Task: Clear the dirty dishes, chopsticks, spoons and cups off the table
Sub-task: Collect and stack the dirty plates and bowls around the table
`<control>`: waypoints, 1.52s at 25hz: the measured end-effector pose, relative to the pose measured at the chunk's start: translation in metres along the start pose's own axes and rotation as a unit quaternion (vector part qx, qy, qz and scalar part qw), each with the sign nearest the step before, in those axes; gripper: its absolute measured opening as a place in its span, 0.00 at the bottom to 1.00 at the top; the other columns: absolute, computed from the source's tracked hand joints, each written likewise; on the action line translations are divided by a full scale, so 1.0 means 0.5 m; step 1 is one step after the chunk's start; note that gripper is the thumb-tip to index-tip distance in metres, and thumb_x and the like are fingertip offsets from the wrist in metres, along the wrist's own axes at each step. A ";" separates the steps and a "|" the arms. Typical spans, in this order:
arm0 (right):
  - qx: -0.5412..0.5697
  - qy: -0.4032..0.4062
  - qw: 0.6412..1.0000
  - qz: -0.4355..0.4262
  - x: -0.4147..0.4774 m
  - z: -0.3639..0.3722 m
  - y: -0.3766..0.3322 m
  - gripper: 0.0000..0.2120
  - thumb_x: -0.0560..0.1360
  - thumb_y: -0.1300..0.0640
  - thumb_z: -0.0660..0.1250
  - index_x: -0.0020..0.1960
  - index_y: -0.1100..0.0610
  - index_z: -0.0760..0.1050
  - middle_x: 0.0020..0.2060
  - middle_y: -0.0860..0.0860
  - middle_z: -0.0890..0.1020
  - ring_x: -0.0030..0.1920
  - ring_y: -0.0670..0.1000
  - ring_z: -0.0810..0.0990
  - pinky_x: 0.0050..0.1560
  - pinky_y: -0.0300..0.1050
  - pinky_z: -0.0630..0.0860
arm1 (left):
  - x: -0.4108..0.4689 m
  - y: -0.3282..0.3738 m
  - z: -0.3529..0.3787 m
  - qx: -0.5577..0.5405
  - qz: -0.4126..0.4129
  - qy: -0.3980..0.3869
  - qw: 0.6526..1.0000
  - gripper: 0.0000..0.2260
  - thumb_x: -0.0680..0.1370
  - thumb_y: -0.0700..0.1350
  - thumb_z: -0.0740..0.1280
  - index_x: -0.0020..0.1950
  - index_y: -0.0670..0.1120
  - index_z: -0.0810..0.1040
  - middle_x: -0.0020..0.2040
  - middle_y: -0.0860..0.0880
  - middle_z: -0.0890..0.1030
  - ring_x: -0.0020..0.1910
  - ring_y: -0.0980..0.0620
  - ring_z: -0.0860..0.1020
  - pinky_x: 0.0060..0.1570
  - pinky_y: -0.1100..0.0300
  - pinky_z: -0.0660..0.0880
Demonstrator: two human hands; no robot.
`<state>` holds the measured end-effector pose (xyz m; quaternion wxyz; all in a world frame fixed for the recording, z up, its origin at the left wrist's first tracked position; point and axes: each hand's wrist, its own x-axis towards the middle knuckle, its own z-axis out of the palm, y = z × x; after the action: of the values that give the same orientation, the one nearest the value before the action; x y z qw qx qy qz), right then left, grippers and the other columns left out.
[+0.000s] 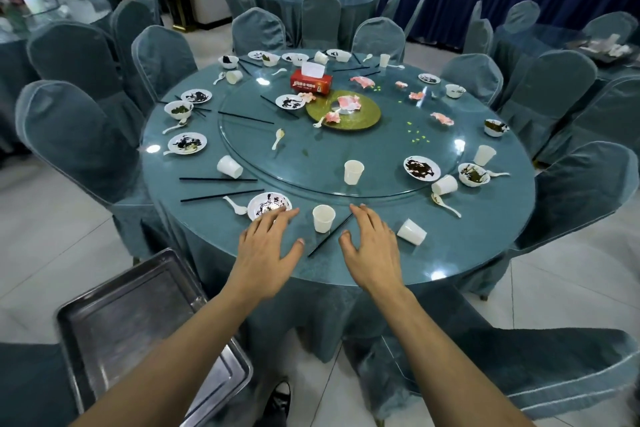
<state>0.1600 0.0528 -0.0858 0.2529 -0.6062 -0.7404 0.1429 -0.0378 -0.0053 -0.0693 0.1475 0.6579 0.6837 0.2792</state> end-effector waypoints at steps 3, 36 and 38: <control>-0.004 -0.022 1.000 -0.008 0.029 0.034 -0.011 0.26 0.81 0.49 0.62 0.78 0.49 0.64 0.76 0.48 0.67 0.74 0.52 0.66 0.73 0.47 0.59 | 0.020 -0.038 0.005 -0.006 -0.025 0.002 1.000 0.30 0.74 0.63 0.53 0.75 0.56 0.69 0.73 0.54 0.71 0.73 0.50 0.67 0.72 0.47 0.63; 0.028 -0.223 0.973 0.049 0.397 0.507 -0.041 0.25 0.79 0.55 0.64 0.75 0.54 0.67 0.71 0.53 0.73 0.68 0.58 0.71 0.68 0.53 0.68 | 0.321 -0.415 0.193 -0.153 -0.257 -0.038 0.954 0.22 0.82 0.44 0.63 0.76 0.54 0.66 0.74 0.49 0.70 0.72 0.49 0.68 0.67 0.59 0.62; 0.033 -0.228 0.971 0.062 0.419 0.530 -0.031 0.25 0.79 0.56 0.64 0.75 0.54 0.67 0.71 0.53 0.72 0.69 0.58 0.71 0.68 0.53 0.68 | 0.336 -0.425 0.213 -0.159 -0.265 -0.037 0.950 0.22 0.82 0.45 0.64 0.76 0.54 0.66 0.73 0.48 0.71 0.72 0.49 0.68 0.68 0.59 0.62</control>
<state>-0.0265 0.2776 -0.2559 0.0881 -0.5936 -0.7342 0.3175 -0.1661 0.1844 -0.2489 0.3445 0.4307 0.7742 0.3105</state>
